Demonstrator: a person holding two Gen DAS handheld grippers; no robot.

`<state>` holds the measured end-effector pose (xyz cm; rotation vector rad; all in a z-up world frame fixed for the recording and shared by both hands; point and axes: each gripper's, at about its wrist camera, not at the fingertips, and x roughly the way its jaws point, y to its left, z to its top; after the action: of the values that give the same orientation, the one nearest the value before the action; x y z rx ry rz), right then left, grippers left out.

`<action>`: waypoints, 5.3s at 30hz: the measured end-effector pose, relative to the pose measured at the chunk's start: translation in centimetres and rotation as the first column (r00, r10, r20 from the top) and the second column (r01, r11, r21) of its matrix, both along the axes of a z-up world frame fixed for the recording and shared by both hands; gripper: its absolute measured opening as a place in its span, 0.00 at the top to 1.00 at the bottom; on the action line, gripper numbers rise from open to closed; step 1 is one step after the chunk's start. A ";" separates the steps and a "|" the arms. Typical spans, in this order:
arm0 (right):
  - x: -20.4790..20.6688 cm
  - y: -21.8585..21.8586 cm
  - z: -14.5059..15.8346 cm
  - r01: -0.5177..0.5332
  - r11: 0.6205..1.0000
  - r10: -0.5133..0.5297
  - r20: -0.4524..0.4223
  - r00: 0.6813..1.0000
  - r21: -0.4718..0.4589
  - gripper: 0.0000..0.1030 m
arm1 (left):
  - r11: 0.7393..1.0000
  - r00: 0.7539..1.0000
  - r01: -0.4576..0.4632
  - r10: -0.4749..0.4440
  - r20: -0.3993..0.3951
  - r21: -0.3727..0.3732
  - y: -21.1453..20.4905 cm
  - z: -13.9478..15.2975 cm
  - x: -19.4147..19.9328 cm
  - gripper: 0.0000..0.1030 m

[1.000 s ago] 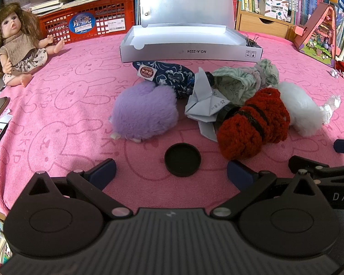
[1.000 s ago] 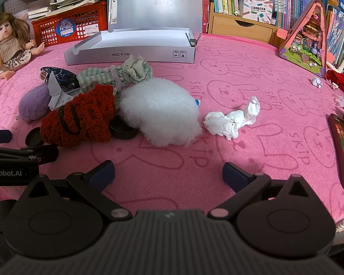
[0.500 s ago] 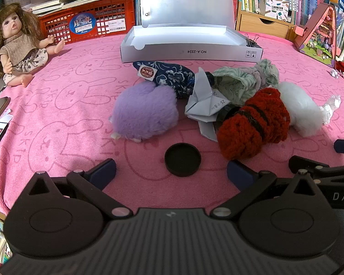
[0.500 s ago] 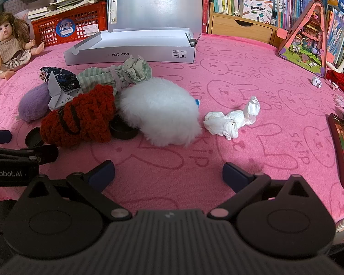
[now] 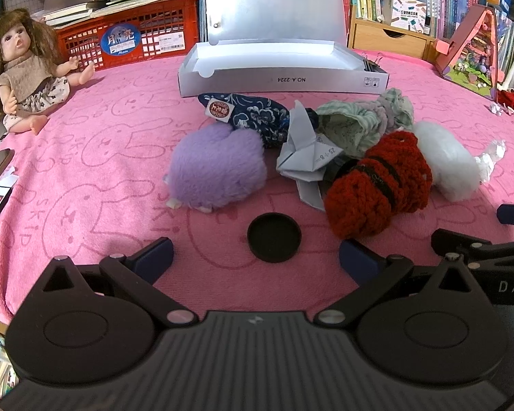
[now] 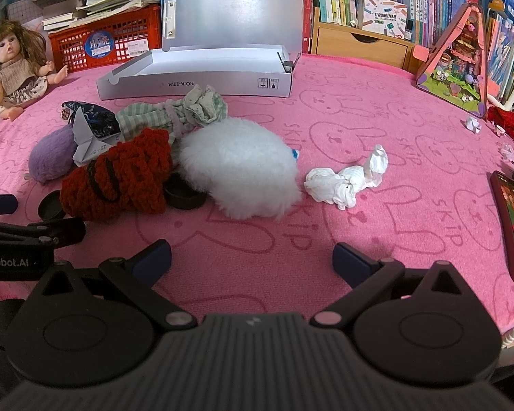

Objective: Organize objects

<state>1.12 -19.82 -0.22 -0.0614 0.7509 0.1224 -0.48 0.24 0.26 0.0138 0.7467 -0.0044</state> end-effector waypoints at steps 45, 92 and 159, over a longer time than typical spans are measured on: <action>-0.4 4.6 2.5 -0.351 0.933 0.339 0.131 0.932 0.085 0.25 | 0.998 0.993 0.052 -0.049 0.104 -0.020 1.7 0.8 -1.6 0.54; 3.0 -2.6 9.6 -0.090 0.976 0.039 0.246 0.969 0.201 0.60 | 0.993 0.958 0.108 -0.089 0.273 -0.056 1.1 9.6 1.0 0.64; 35.9 0.6 4.1 0.059 0.941 -0.024 -0.108 0.994 0.332 0.60 | 0.998 0.998 -0.062 0.062 -0.016 0.011 3.9 3.8 37.9 0.64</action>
<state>37.01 -19.20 3.90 0.2876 0.8245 0.2135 37.46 4.12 4.05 0.0004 0.7631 0.0585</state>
